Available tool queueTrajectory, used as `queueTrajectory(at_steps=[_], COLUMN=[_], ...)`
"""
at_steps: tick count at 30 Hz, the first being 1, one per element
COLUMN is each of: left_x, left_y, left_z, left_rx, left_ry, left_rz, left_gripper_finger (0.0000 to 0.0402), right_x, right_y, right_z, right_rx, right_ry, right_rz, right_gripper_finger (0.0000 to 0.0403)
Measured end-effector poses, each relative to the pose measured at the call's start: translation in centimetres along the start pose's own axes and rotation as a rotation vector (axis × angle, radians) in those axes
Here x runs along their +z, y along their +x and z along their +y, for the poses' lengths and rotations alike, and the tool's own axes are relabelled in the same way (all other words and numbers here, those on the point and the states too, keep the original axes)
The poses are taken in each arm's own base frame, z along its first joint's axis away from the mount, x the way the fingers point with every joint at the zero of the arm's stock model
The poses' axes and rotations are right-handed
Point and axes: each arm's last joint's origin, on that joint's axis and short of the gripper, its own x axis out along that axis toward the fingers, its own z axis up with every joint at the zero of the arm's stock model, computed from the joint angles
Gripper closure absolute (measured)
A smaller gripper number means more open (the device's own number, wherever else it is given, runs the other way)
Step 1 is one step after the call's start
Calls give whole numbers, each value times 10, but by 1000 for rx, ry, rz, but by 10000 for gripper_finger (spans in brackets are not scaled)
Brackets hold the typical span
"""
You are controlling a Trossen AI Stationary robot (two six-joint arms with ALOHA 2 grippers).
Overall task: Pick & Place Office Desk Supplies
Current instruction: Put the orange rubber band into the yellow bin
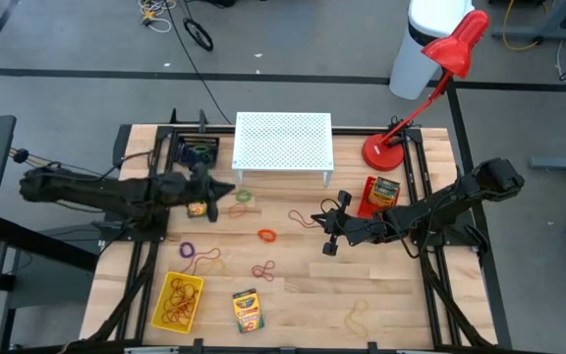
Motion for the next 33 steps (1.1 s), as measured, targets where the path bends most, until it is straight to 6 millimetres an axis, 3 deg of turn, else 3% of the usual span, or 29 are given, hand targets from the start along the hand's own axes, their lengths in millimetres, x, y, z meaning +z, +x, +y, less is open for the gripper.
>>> queueTrajectory(at_steps=[5, 10, 15, 20, 24, 33], left_x=[-24, -44, -61, -66, -65, -85], left_y=[7, 16, 26, 38, 51, 73], left_z=[-18, -37, -45, -45, -46, -26], left_rx=[-69, -22, 48, 162, 133, 210], left_ry=[-24, 6, -91, -38, 21, 62], left_rz=[118, 150, 296, 452, 510, 642], left_gripper_finger=[393, 392, 362, 311, 279, 262], right_x=[0, 0, 0, 0, 0, -1], right_y=[0, 0, 0, 0, 0, 0], right_z=[1, 1, 1, 1, 1, 1], right_rx=[34, 47, 52, 52, 52, 51], right_ry=[1, 2, 2, 1, 1, -1], right_rz=[3, 5, 5, 6, 6, 8], right_gripper_finger=[386, 386, 386, 386, 386, 386])
